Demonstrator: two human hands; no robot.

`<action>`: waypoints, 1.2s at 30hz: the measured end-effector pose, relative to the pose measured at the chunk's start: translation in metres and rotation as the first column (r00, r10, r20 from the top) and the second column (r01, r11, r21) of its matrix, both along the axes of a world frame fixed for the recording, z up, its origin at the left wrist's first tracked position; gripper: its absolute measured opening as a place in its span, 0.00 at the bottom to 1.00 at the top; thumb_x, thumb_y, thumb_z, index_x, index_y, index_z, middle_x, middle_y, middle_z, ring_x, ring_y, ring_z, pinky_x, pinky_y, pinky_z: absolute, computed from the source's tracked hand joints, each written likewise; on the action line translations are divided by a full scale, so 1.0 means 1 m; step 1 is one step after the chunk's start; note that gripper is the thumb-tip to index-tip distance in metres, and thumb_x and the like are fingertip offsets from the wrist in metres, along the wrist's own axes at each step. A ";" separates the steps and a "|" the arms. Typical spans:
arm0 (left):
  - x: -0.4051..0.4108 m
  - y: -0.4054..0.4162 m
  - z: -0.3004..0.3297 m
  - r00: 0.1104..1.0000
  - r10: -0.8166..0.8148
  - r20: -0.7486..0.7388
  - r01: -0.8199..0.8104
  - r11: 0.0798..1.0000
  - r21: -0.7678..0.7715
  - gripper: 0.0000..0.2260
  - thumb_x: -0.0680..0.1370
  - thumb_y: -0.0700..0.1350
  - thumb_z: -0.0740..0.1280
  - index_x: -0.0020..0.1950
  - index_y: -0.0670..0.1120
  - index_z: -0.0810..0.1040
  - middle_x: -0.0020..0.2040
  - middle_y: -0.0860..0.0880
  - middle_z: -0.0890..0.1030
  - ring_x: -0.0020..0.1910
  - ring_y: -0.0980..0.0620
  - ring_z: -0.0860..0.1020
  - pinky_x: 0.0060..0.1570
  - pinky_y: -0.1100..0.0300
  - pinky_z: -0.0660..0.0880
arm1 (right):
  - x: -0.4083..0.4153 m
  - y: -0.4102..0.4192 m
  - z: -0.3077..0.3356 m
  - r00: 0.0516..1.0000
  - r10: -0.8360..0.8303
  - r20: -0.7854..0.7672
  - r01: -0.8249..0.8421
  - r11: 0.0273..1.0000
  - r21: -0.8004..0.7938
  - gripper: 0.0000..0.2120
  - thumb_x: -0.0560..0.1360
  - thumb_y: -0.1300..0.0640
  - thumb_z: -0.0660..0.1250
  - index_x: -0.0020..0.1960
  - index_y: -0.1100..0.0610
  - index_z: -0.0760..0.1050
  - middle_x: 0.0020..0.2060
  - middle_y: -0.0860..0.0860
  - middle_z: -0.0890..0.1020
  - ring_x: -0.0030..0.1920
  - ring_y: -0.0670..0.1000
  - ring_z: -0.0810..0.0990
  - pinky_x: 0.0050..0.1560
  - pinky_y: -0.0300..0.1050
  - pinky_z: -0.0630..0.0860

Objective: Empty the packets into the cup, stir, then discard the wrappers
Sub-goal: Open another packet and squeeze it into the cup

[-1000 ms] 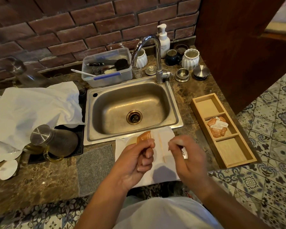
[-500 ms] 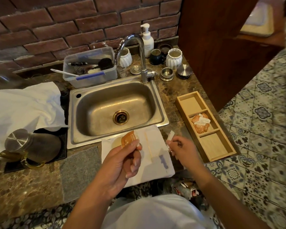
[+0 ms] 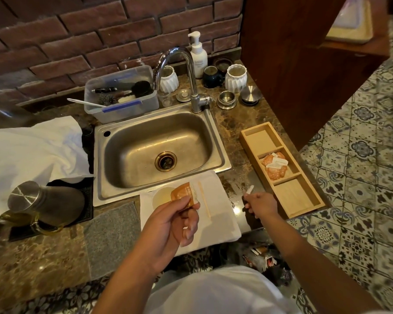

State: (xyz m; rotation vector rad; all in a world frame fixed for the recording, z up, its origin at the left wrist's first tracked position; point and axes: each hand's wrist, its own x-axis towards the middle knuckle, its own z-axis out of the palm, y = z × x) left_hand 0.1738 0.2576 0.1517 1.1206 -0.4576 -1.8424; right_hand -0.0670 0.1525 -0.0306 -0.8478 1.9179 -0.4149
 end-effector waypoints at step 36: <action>-0.006 0.001 -0.002 0.999 0.012 0.048 -0.014 0.999 0.030 0.12 0.80 0.45 0.65 0.43 0.38 0.79 0.24 0.45 0.70 0.23 0.51 0.65 0.24 0.60 0.62 | 0.064 0.037 0.138 0.756 0.494 0.430 -0.248 0.823 -0.511 0.12 0.79 0.64 0.68 0.54 0.50 0.84 0.31 0.49 0.77 0.33 0.44 0.76 0.36 0.37 0.71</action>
